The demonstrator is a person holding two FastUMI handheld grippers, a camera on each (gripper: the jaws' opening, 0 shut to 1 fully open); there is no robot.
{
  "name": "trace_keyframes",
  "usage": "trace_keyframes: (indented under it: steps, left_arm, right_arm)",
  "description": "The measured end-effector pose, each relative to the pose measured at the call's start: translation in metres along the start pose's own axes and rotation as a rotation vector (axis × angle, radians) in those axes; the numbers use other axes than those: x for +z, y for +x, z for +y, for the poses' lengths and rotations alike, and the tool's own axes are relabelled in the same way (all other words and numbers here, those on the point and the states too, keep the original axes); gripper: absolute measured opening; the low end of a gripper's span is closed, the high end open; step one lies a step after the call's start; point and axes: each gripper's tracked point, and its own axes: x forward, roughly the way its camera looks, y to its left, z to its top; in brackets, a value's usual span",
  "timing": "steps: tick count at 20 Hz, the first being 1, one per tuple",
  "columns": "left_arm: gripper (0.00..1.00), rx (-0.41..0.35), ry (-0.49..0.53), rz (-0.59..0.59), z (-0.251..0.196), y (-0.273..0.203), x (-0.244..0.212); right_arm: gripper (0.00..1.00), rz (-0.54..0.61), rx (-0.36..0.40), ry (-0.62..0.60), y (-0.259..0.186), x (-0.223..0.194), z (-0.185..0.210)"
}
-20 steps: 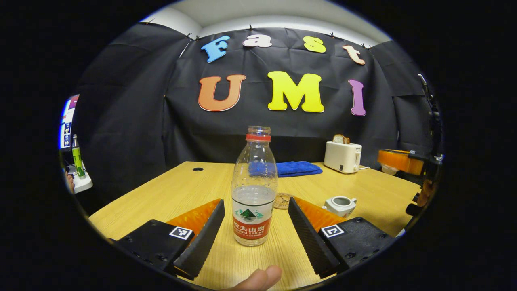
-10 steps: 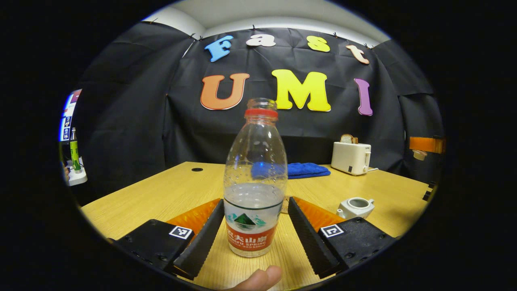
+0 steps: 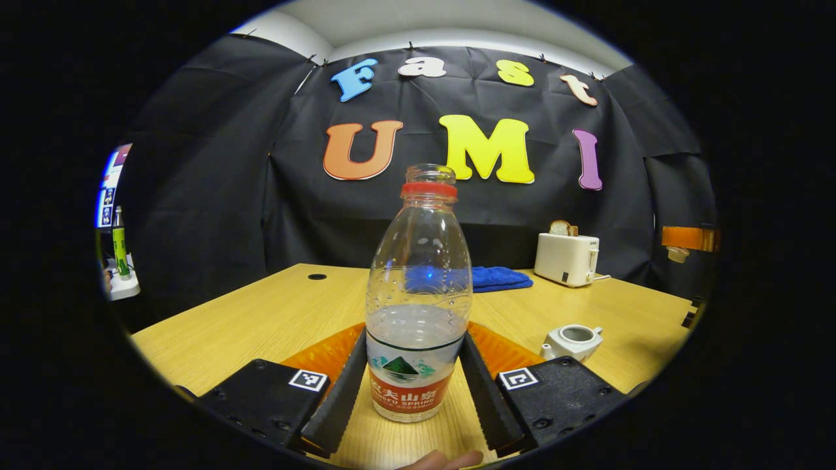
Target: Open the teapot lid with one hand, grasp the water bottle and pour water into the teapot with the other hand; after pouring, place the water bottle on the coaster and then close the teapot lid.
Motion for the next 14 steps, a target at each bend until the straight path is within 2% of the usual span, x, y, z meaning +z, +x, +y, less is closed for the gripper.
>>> trace_keyframes:
  steps: [5,7,14]
  left_arm:
    - [0.80,0.101,0.145,0.019,0.005,-0.006,0.008]
    - [0.80,0.099,0.238,0.040,-0.005,-0.008,0.009]
    - [0.77,0.173,0.755,0.133,-0.006,-0.010,0.013]
  right_arm:
    - [0.00,0.009,-0.005,0.008,-0.002,0.003,-0.010]
    - [0.00,0.003,-0.021,0.005,-0.002,0.006,-0.016]
    - [0.00,-0.022,-0.060,0.004,-0.005,0.016,-0.036]
